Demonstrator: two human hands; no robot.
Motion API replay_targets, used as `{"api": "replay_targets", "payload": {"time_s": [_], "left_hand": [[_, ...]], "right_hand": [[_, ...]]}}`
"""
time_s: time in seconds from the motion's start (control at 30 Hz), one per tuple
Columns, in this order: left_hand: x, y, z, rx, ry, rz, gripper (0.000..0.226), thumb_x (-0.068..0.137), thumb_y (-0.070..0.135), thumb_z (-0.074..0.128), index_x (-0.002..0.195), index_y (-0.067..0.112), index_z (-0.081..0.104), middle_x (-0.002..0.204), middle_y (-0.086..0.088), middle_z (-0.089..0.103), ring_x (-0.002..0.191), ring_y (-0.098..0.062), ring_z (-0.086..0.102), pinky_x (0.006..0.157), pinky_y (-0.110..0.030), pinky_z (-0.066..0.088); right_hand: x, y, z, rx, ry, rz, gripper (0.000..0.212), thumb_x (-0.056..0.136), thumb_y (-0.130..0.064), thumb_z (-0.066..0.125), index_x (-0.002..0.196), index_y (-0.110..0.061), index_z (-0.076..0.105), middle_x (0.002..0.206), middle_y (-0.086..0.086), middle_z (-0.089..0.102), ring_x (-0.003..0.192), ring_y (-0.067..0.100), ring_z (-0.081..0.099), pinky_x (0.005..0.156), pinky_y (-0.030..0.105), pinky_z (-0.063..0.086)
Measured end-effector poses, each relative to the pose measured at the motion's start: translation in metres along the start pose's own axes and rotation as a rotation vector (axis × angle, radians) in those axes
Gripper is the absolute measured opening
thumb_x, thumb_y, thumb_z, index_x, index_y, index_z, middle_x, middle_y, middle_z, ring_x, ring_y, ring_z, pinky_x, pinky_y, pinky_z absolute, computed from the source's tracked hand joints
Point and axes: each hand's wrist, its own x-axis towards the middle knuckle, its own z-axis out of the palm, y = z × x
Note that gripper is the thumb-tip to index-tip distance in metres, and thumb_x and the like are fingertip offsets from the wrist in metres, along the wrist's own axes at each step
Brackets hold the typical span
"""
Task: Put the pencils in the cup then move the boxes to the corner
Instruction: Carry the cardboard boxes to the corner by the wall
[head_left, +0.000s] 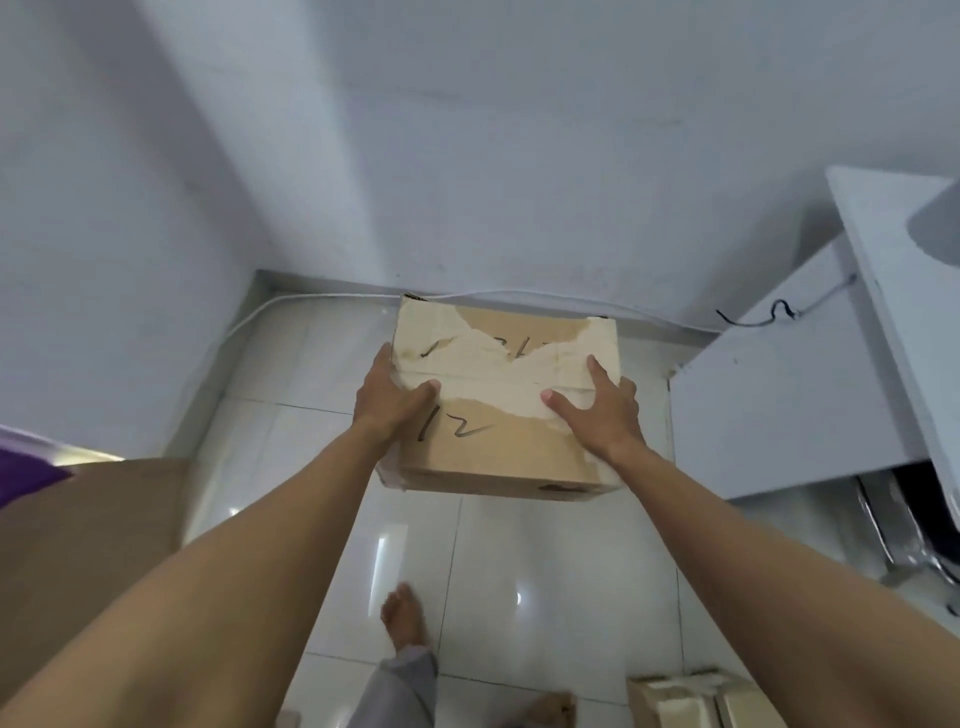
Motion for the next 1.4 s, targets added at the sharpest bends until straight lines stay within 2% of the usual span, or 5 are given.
{"api": "replay_targets", "payload": {"time_s": [0.1, 0.27, 0.5, 0.67, 1.4], "left_hand": [[-0.003, 0.004, -0.046, -0.020, 0.062, -0.013, 0.070, 0.080, 0.039, 0.068, 0.141, 0.026, 0.036, 0.139, -0.002, 0.052, 0.122, -0.029, 0.051, 0.092, -0.037, 0.042], [0.005, 0.002, -0.121, -0.062, 0.134, -0.051, 0.067, 0.086, 0.030, 0.067, 0.143, 0.016, 0.035, 0.143, -0.006, 0.047, 0.127, -0.029, 0.047, 0.096, -0.037, 0.041], [0.043, -0.031, -0.211, -0.148, 0.200, -0.126, 0.058, 0.082, 0.030, 0.068, 0.134, 0.022, 0.043, 0.131, -0.001, 0.057, 0.117, -0.027, 0.054, 0.089, -0.033, 0.043], [0.072, -0.062, -0.250, -0.204, 0.226, -0.194, 0.061, 0.080, 0.031, 0.069, 0.135, 0.023, 0.042, 0.130, -0.002, 0.057, 0.117, -0.028, 0.055, 0.095, -0.039, 0.046], [0.236, -0.090, -0.205, -0.396, 0.456, -0.458, 0.072, 0.081, 0.026, 0.071, 0.139, 0.017, 0.028, 0.117, 0.000, 0.049, 0.111, -0.027, 0.052, 0.092, -0.040, 0.044]], "right_hand": [[-0.005, -0.047, 0.005, -0.030, -0.055, -0.055, 0.091, 0.079, -0.067, 0.060, 0.152, -0.036, 0.016, 0.152, 0.008, 0.018, 0.137, 0.035, 0.032, 0.109, 0.049, 0.034], [-0.012, -0.126, 0.028, -0.083, -0.105, -0.113, 0.090, 0.079, -0.066, 0.060, 0.152, -0.036, 0.017, 0.151, 0.009, 0.020, 0.137, 0.035, 0.032, 0.108, 0.047, 0.034], [-0.006, -0.220, 0.089, -0.141, -0.162, -0.152, 0.092, 0.078, -0.067, 0.061, 0.152, -0.036, 0.017, 0.150, 0.010, 0.021, 0.136, 0.036, 0.034, 0.109, 0.049, 0.034], [0.011, -0.267, 0.134, -0.176, -0.221, -0.177, 0.092, 0.078, -0.064, 0.064, 0.152, -0.035, 0.018, 0.150, 0.011, 0.020, 0.136, 0.036, 0.034, 0.111, 0.048, 0.034], [0.229, -0.353, 0.223, -0.350, -0.412, -0.299, 0.095, 0.067, -0.059, 0.075, 0.145, -0.042, 0.023, 0.150, 0.008, 0.021, 0.133, 0.034, 0.037, 0.107, 0.052, 0.038]]}}
